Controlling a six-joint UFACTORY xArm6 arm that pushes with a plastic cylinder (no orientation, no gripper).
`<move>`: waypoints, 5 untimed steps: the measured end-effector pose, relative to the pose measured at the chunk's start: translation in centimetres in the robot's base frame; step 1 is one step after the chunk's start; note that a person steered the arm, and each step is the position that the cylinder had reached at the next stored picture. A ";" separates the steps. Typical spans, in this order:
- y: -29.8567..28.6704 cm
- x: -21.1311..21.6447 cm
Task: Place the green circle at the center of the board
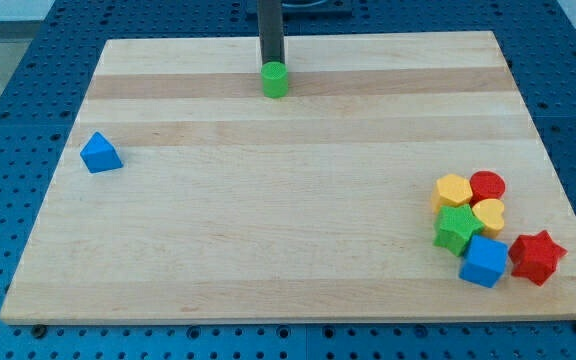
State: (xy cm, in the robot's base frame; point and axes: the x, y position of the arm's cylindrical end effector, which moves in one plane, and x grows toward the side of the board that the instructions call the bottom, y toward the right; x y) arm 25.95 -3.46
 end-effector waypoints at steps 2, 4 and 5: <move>-0.2 1.1; -2.1 1.8; -2.9 2.3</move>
State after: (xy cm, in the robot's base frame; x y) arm 28.24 -6.37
